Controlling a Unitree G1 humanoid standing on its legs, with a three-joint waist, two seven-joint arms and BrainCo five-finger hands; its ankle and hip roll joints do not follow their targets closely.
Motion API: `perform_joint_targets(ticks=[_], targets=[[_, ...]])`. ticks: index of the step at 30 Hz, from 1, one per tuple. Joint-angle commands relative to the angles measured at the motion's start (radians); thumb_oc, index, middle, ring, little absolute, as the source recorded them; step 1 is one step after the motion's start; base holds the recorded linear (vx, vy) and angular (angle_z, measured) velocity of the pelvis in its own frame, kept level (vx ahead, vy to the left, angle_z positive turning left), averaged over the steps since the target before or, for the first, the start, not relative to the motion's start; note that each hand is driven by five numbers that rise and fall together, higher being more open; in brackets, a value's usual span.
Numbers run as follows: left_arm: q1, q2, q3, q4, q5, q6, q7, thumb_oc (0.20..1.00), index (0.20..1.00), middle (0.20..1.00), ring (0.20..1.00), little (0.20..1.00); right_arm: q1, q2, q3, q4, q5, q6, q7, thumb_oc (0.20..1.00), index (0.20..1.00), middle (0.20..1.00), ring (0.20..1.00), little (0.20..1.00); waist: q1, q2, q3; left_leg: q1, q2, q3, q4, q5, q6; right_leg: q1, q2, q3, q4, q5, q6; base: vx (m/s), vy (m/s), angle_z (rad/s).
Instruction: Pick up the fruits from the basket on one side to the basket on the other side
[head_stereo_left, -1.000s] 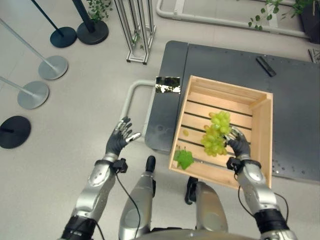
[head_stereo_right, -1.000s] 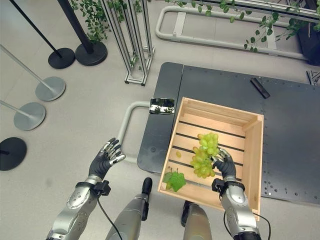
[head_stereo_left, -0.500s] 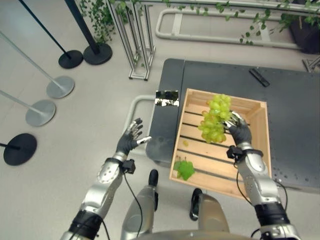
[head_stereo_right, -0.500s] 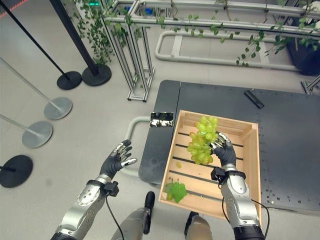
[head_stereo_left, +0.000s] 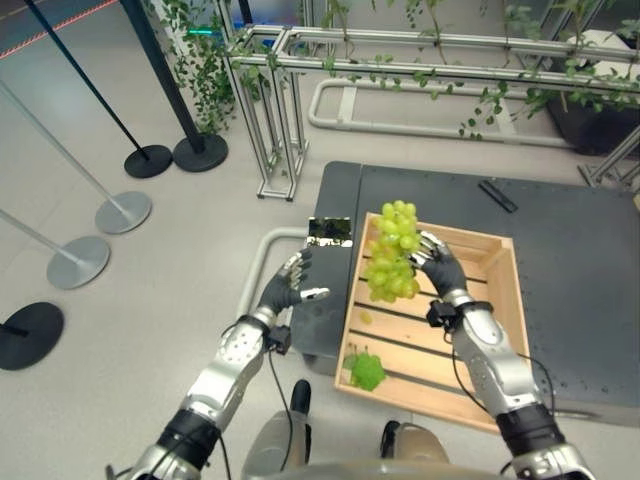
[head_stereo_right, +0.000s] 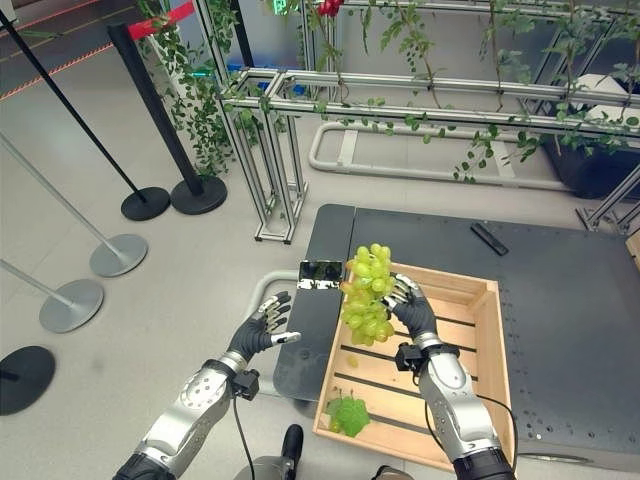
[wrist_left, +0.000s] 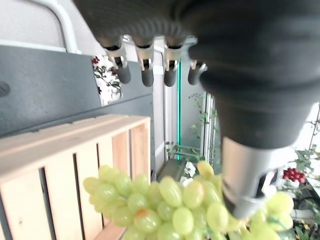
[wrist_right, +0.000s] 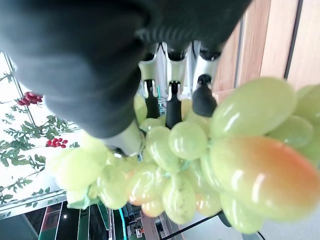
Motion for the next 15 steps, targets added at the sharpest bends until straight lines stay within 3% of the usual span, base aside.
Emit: perform_joint_targets(ticks=[1, 15], targets=[[-0.061, -0.026, -0.040, 0.013, 0.043, -0.037, -0.013, 1.000, 1.000, 1.000, 1.000, 1.000, -0.078, 0.024, 0.026, -0.033, 0.012, -0.043, 0.032, 0.200, 0.200, 0.200, 0.200, 0.200, -0.027, -0.006, -0.051, 0.039, -0.012, -0.005, -0.074, -0.078, 0.025, -0.001, -0.039, -0.022, -0.024, 0.022, 0.039, 0.05, -0.023, 0.00], [-0.136, -0.078, -0.116, 0.035, 0.008, -0.056, 0.054, 1.000, 1.000, 1.000, 1.000, 1.000, -0.114, 0.075, 0.171, 0.003, 0.027, -0.033, 0.042, 0.200, 0.200, 0.200, 0.200, 0.200, -0.029, -0.005, -0.090, 0.072, 0.002, -0.004, -0.094, -0.082, 0.018, 0.044, -0.033, -0.038, -0.052, 0.020, 0.039, 0.02, -0.011, 0.01]])
